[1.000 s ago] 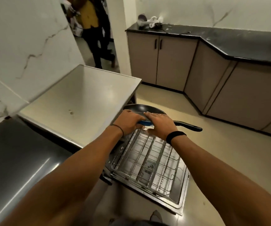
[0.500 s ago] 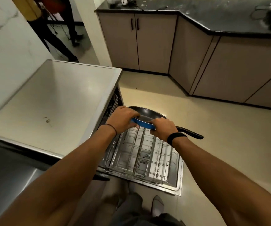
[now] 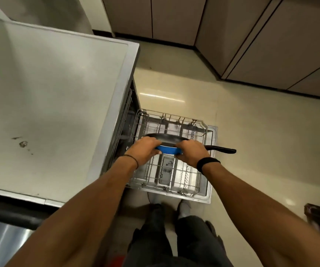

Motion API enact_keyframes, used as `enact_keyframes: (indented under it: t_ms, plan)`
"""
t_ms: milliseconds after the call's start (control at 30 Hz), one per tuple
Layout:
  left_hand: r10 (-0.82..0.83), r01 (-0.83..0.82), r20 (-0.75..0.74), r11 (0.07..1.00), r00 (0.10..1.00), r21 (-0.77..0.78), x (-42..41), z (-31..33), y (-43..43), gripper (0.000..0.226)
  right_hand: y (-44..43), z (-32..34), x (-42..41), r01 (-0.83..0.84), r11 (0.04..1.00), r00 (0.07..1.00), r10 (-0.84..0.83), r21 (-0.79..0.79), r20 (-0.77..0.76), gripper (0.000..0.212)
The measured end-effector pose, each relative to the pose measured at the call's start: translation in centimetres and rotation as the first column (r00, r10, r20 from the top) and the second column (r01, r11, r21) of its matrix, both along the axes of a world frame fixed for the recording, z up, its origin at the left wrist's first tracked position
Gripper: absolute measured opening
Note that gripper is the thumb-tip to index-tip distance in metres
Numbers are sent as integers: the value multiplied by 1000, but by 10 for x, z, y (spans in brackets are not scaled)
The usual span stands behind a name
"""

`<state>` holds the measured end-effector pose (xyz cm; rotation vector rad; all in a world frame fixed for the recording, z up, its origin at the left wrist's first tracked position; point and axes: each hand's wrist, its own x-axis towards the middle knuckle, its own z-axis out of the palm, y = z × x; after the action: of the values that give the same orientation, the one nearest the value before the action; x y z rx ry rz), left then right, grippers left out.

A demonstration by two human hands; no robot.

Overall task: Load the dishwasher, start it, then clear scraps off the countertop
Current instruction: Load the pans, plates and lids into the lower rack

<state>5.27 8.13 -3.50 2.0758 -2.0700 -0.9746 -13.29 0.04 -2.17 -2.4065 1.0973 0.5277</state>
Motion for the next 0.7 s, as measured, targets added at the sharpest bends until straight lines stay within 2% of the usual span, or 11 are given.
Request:
enact_keyframes:
  t_ms: [67,133,267,367,700]
  plan:
    - [12,-12,-23,1000,1000,26,2,-21,3,4,0,-20,6,-6,1000,1000,6,30,-19,24]
    - [34,-33,-45,999,998,35,2,-41,5,14,-2,-40,10,-2,998,1000,3,63,-28,25]
    - [147,-141,-75,987,986,76,10,-92,7,6,-9,-94,22,12,989,1000,-11,144,-2,26]
    - [222,-215,-97,974,970,73,20,-134,7,14,-17,-138,35,18,981,999,-24,192,32,26]
    - [267,-270,44,961,963,62,52,-266,2,24,-19,-289,74,86,939,982,-136,333,132,38]
